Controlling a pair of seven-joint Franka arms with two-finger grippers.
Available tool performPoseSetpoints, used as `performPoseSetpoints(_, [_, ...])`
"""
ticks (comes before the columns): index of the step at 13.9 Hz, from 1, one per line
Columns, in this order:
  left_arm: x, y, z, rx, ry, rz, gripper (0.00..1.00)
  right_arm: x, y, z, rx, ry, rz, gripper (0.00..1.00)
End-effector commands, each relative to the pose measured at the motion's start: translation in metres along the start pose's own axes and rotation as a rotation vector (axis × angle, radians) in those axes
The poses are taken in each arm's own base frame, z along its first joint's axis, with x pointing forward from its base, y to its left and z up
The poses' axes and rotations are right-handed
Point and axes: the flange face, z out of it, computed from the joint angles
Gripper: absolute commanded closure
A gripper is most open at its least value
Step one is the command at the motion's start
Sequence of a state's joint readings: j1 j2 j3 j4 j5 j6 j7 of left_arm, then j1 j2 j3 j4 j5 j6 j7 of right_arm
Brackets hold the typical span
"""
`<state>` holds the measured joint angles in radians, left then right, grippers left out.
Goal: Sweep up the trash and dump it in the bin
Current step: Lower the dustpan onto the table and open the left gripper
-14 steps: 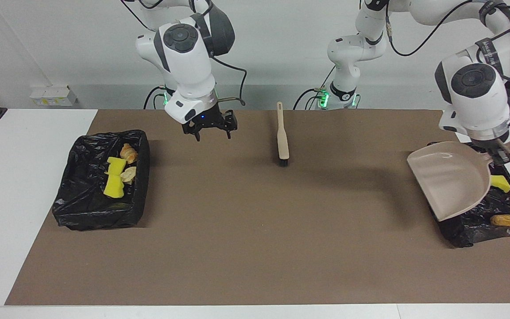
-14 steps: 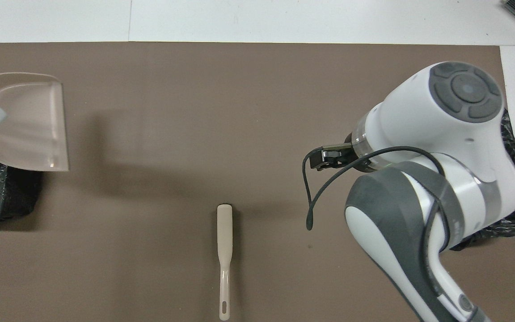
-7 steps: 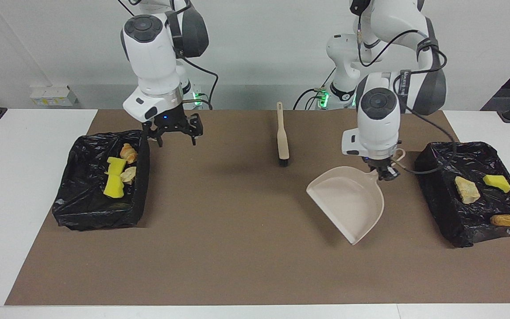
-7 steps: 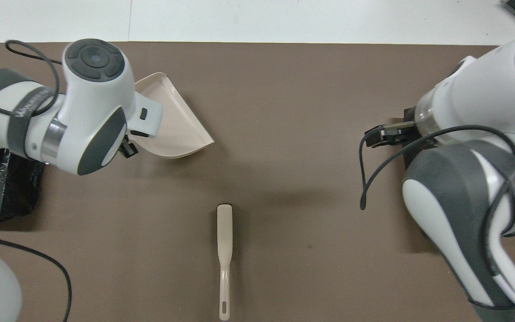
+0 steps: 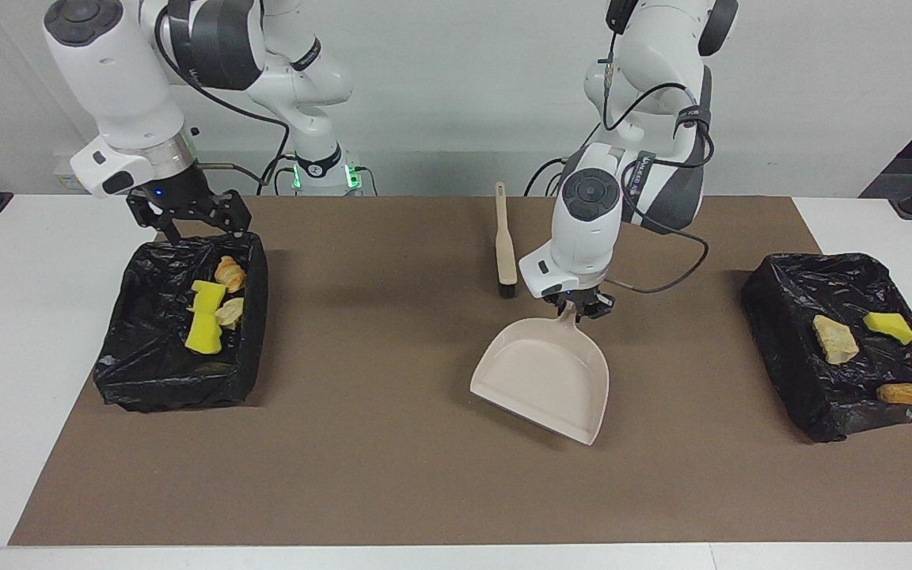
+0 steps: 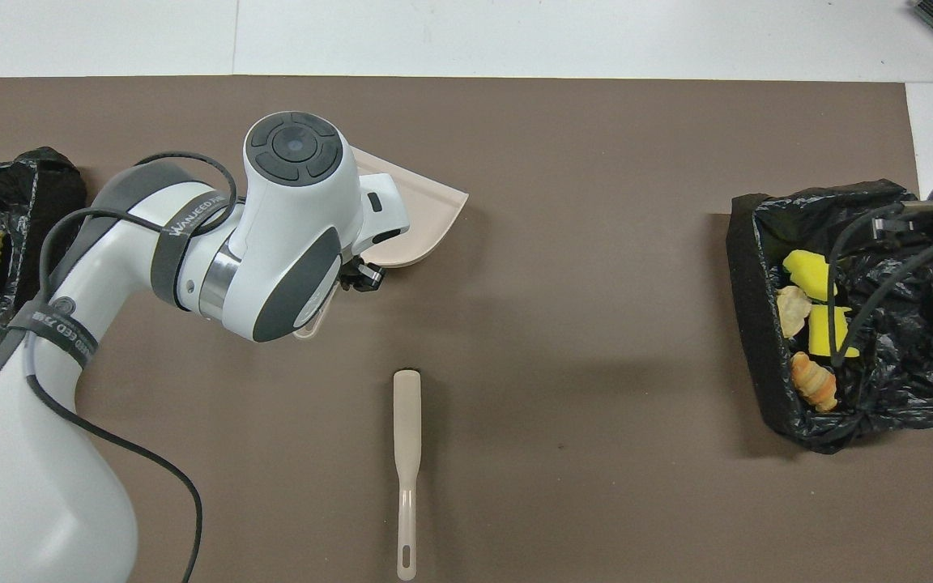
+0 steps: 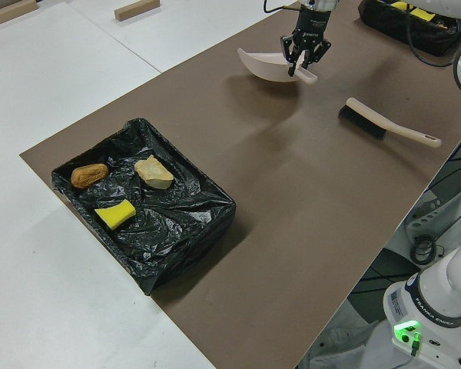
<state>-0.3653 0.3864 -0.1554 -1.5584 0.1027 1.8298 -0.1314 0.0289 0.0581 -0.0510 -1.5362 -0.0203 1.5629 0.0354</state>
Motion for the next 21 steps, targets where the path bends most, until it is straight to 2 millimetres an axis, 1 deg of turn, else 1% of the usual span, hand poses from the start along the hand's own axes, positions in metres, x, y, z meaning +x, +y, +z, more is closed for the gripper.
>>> performPoseSetpoints(1, [0.023,0.02,-0.001,-0.077,0.044,-0.219,1.0,-0.037,-0.002,-0.026,0.045,-0.027,0.064,0.0])
performPoseSetpoints(2, [0.028,0.026,-0.002,-0.089,0.048,-0.246,1.0,-0.045,-0.006,-0.017,0.048,-0.034,0.081,0.0])
performPoseSetpoints(4, [0.043,0.045,0.022,-0.081,0.029,-0.286,1.0,-0.041,-0.008,-0.019,0.049,0.014,0.062,0.0])
performPoseSetpoints(5, [0.048,0.058,0.032,-0.078,0.023,-0.285,1.0,-0.041,-0.005,-0.018,0.049,0.013,0.049,0.0])
performPoseSetpoints(7, [0.054,0.058,0.033,-0.096,0.064,-0.278,1.0,-0.041,0.005,-0.018,0.048,0.008,0.061,0.0])
performPoseSetpoints(8, [0.053,0.057,0.034,-0.09,0.063,-0.278,1.0,-0.041,0.006,-0.018,0.046,0.009,0.063,0.0])
performPoseSetpoints(9, [0.051,0.056,0.038,-0.087,0.052,-0.283,0.69,-0.041,0.004,-0.018,0.046,0.009,0.06,0.0])
performPoseSetpoints(10, [0.045,0.052,0.05,-0.072,0.033,-0.288,0.27,-0.041,0.0,-0.018,0.047,0.008,0.052,0.0])
performPoseSetpoints(11, [0.039,0.049,0.055,-0.056,0.017,-0.279,0.0,-0.041,-0.002,-0.018,0.047,0.008,0.049,0.0])
performPoseSetpoints(12, [0.034,0.046,0.057,-0.05,0.008,-0.28,0.0,-0.041,-0.002,-0.018,0.047,0.008,0.049,0.0])
performPoseSetpoints(13, [0.031,0.037,0.049,-0.044,0.012,-0.292,0.0,-0.041,-0.001,-0.018,0.047,0.008,0.051,0.0])
performPoseSetpoints(14, [0.031,0.022,0.036,-0.043,0.036,-0.313,0.0,-0.041,-0.001,-0.018,0.047,0.008,0.051,0.0])
performPoseSetpoints(15, [0.03,0.008,0.012,-0.048,0.078,-0.33,0.0,-0.041,-0.001,-0.018,0.047,0.008,0.051,0.0])
performPoseSetpoints(16, [0.024,-0.007,-0.013,-0.05,0.11,-0.344,0.0,-0.041,-0.002,-0.018,0.047,0.008,0.049,0.0])
performPoseSetpoints(17, [0.02,-0.02,-0.03,-0.055,0.135,-0.357,0.0,-0.041,-0.002,-0.018,0.047,0.008,0.049,0.0])
performPoseSetpoints(18, [0.015,-0.028,-0.051,-0.058,0.166,-0.357,0.0,-0.041,-0.002,-0.018,0.047,0.008,0.049,0.0])
performPoseSetpoints(20, [-0.004,-0.076,-0.095,-0.056,0.225,-0.349,0.0,-0.041,-0.001,-0.018,0.047,0.008,0.051,0.0])
performPoseSetpoints(21, [-0.019,-0.094,-0.118,-0.047,0.238,-0.31,0.0,-0.041,-0.002,-0.018,0.047,0.008,0.049,0.0])
